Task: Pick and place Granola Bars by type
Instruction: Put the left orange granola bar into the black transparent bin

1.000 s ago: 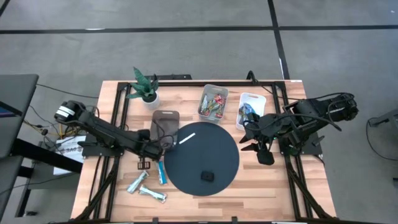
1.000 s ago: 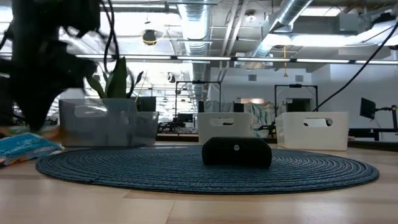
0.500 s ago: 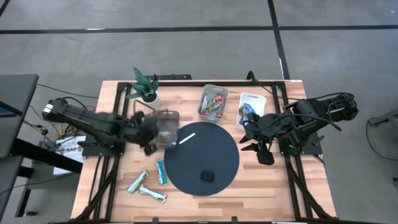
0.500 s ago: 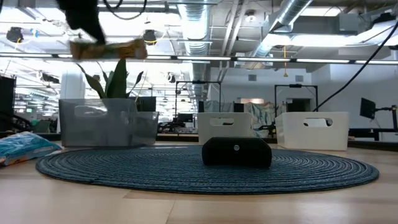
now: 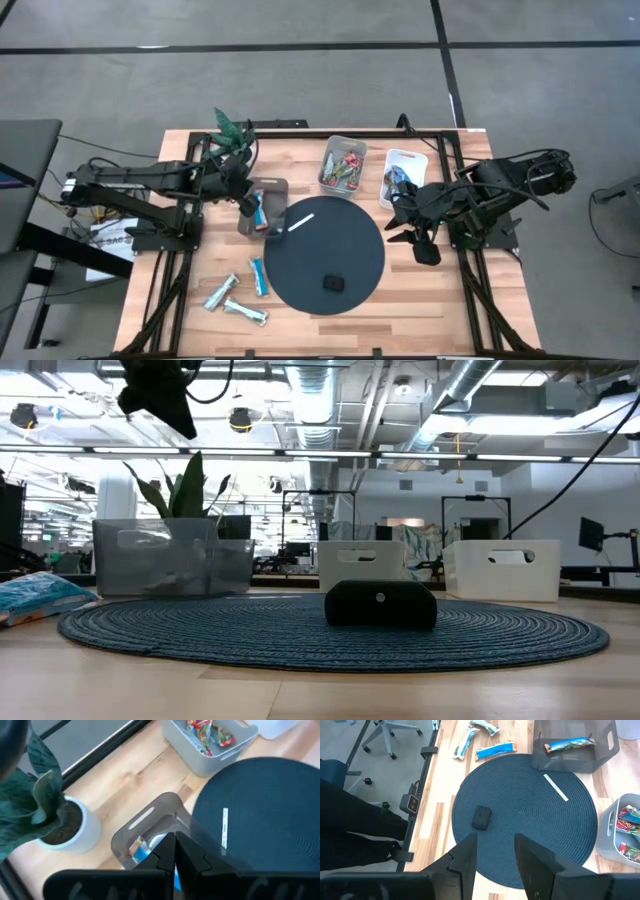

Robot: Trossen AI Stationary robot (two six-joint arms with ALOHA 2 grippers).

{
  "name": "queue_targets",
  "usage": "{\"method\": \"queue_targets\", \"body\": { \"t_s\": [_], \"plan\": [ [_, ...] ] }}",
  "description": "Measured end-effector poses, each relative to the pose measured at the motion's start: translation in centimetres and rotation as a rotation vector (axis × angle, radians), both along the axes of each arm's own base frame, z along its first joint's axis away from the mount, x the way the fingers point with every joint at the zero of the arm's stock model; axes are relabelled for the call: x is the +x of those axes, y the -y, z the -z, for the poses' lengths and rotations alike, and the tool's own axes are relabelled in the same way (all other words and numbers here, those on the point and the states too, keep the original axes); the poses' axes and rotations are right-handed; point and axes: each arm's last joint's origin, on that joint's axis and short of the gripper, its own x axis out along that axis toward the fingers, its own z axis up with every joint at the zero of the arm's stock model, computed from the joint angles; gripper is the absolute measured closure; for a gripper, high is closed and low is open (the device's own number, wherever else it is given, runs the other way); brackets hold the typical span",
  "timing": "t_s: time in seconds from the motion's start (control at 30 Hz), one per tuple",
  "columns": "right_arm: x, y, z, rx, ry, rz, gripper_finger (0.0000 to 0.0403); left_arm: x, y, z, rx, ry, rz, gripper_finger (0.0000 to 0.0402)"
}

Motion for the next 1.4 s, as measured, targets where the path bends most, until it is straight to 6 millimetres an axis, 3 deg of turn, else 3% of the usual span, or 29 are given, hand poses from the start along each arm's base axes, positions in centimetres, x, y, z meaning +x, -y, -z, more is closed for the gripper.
{"method": "queue_targets", "body": {
  "t_s": [0.23,0.43,0.6,1.03,1.4],
  "plan": [
    [0.0,0.0,0.0,0.000,0.000,0.000,0.0281,0.2,0.6,-0.2,-0.114,0.055,0.056,0.0370],
    [0.0,0.0,0.0,-0.002,-0.003,0.000,0.0281,0.1,1.9,-0.2,-0.357,0.097,0.083,0.0295],
    [0.0,0.0,0.0,-0.002,-0.004,0.000,0.0281,-0.1,4.1,0.1,-0.596,0.023,0.202,0.0255],
    [-0.1,0.0,0.1,-0.006,-0.012,-0.002,0.0281,-3.2,10.5,2.7,-0.706,-0.272,0.081,0.0248],
    [-0.1,0.0,0.1,-0.016,-0.008,-0.015,0.0281,-5.4,14.7,7.4,-0.765,-0.357,-0.009,0.0248]
  ]
}}
